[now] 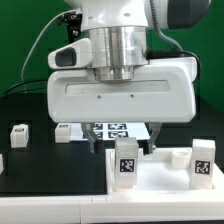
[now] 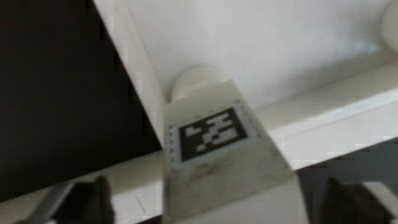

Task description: Assemble square table

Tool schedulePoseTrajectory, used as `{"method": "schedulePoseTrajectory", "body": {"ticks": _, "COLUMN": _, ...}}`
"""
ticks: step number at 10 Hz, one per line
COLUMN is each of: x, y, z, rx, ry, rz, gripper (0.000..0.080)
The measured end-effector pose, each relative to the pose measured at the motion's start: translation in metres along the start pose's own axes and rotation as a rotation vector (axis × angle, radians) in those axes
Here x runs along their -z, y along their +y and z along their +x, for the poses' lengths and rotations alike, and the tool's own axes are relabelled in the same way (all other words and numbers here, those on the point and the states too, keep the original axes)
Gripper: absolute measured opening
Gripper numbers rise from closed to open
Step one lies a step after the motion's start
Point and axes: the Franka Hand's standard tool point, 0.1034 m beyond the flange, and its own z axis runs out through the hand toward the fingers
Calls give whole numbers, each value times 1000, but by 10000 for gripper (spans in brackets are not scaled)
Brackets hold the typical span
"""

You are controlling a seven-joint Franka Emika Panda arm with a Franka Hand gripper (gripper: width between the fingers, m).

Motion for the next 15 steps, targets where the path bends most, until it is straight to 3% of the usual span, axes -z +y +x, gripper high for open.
{"method": "schedulePoseTrajectory", "body": {"ticks": 1, "x": 0, "y": 0, "z": 0, "rx": -31, "ry": 0, "rz": 1, "gripper": 445}}
{"method": "schedulePoseTrajectory", "body": {"ticks": 2, "x": 0, "y": 0, "z": 0, "rx": -103, "ry": -1, "rz": 1, "gripper": 445}}
{"method": "schedulePoseTrajectory", "body": {"ticks": 3, "x": -1, "y": 0, "z": 0, "rx": -205, "ry": 3, "rz": -2, "gripper": 280}}
{"method": "schedulePoseTrajectory", "body": {"ticks": 5, "x": -1, "y": 1, "z": -1, "rx": -410, "ry": 27, "rz": -16, "gripper": 283}}
{"method": "schedulePoseTrajectory", "body": {"ticks": 7, "x": -1, "y": 4, "z": -2, "rx": -765, "ry": 28, "rz": -10, "gripper": 283}}
{"method": "schedulePoseTrajectory", "body": {"ticks": 8, "x": -2, "y": 3, "z": -3, "rx": -975, "ry": 21, "rz": 1, "gripper": 283}}
{"method": "schedulePoseTrajectory", "body": {"ticks": 10, "x": -2, "y": 5, "z": -6, "rx": -1354, "ry": -8, "rz": 52, "gripper": 284}}
{"method": "schedulePoseTrajectory", "body": {"ticks": 12, "x": -2, "y": 3, "z": -6, "rx": -1362, "ry": -11, "rz": 51, "gripper": 285}}
{"method": "schedulePoseTrajectory", "body": {"ticks": 13, "x": -2, "y": 3, "z": -6, "rx": -1239, "ry": -6, "rz": 47, "gripper": 285}}
{"method": "schedulePoseTrajectory", "body": {"ticks": 14, "x": -3, "y": 2, "z": -6, "rx": -1100, "ry": -3, "rz": 48, "gripper": 488}}
{"method": "schedulePoseTrajectory", "body": {"ticks": 15, "x": -2, "y": 0, "z": -4, "rx": -920, "ry": 13, "rz": 56, "gripper": 488}}
